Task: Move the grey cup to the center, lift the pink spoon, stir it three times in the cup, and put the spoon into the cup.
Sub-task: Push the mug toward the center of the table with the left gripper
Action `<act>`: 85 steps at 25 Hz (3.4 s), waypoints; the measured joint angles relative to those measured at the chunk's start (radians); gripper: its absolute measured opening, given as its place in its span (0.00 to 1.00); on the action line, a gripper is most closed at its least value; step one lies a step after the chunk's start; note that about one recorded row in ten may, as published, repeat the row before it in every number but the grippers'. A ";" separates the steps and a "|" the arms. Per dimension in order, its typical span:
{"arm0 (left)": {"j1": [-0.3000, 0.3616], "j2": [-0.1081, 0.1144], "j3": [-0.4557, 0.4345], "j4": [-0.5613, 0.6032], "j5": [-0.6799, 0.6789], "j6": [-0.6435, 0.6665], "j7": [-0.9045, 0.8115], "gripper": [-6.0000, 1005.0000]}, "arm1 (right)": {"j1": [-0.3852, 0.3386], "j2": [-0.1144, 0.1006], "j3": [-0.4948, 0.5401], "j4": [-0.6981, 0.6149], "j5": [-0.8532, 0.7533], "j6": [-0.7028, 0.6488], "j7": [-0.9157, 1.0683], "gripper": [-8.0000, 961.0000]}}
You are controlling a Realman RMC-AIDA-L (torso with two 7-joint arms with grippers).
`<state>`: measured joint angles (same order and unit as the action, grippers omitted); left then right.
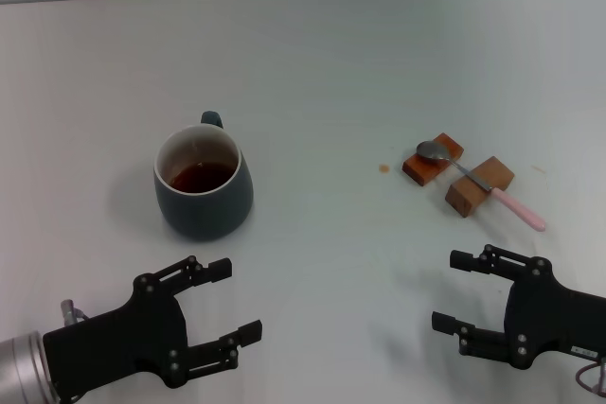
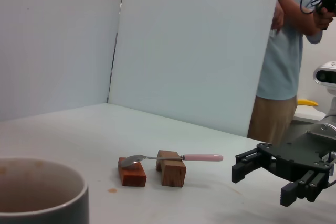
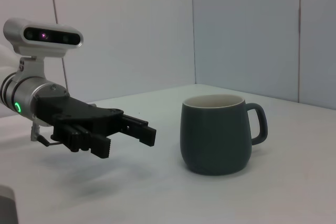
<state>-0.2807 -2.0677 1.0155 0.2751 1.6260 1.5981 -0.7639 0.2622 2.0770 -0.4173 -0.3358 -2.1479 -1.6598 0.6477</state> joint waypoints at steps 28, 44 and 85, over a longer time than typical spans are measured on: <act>0.003 0.001 -0.012 -0.002 -0.011 -0.013 -0.012 0.42 | 0.003 0.002 0.000 0.002 0.000 -0.003 0.001 0.79; -0.015 -0.004 -0.044 -0.051 -0.297 0.100 -0.004 0.00 | 0.005 0.002 0.000 0.001 0.001 -0.001 0.004 0.79; -0.187 -0.012 -0.328 -0.428 -0.479 -0.352 0.772 0.00 | 0.014 0.003 0.011 0.012 0.013 0.006 0.006 0.79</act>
<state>-0.4678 -2.0801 0.6877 -0.1525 1.1467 1.2464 0.0082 0.2764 2.0800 -0.4065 -0.3236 -2.1353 -1.6543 0.6535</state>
